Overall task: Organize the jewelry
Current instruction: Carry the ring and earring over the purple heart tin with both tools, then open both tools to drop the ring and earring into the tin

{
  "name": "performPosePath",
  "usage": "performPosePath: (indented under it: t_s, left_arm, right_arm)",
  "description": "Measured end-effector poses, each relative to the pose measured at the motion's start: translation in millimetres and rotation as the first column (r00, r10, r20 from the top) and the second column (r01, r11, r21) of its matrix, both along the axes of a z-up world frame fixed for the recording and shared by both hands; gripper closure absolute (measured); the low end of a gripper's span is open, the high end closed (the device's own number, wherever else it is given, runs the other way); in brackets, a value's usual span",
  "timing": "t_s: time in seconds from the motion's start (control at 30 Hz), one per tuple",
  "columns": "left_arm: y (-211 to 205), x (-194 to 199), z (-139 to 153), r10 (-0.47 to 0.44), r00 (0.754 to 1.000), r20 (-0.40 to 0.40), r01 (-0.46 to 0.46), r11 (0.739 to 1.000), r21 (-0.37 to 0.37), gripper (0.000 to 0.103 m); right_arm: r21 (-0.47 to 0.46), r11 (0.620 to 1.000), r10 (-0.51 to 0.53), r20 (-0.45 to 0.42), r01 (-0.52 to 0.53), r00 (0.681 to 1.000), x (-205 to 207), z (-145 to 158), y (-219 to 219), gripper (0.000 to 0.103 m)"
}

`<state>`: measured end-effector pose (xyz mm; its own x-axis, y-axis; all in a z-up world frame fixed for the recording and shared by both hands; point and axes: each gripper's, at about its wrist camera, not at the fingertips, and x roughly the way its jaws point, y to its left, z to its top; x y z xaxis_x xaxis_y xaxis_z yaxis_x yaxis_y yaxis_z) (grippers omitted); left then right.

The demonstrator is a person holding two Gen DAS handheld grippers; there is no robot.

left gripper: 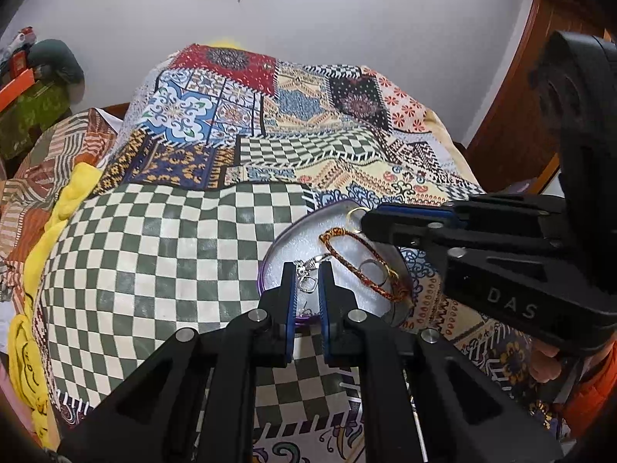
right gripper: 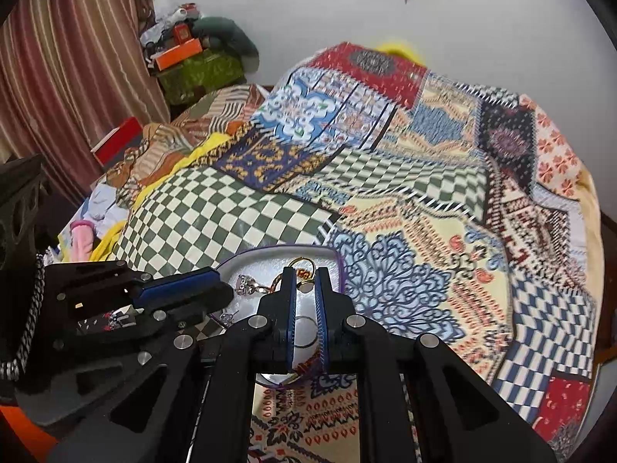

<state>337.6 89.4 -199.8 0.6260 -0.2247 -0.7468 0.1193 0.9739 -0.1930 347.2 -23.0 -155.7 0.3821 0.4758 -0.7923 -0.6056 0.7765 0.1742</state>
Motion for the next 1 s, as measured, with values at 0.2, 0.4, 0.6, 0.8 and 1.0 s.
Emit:
performPosePath:
  t_s: [0.2,0.4,0.6,0.8,1.0]
  left_arm:
    - [-2,2,-5,-0.002,1.000,-0.015,0.002,1.000,0.009,0.094]
    - [-1,1,-2,0.009,1.000,-0.011,-0.009,1.000,0.014,0.094]
    - [-1,-7,5,0.015,1.000,-0.011,-0.015,1.000,0.026,0.093]
    - [0,-18,20,0.035,0.999,0.010,-0.036,0.998,0.045,0.084]
    - [-2,-36,42,0.048,0.997,0.056,-0.051,0.996,0.069,0.075]
  right_arm:
    - [-0.038,0.999,0.023,-0.007,-0.023,1.000,2,-8,7,0.094]
    - [-0.049,0.998,0.039,-0.020,-0.039,0.999,2,-13,10,0.094]
    - [-0.057,0.997,0.042,-0.016,-0.043,0.999,-2,-11,10,0.094]
    - [-0.037,0.999,0.016,0.018,-0.016,1.000,-10,6,4,0.078]
    - [0.000,1.000,-0.011,0.044,0.011,0.999,-25,28,-10,0.075]
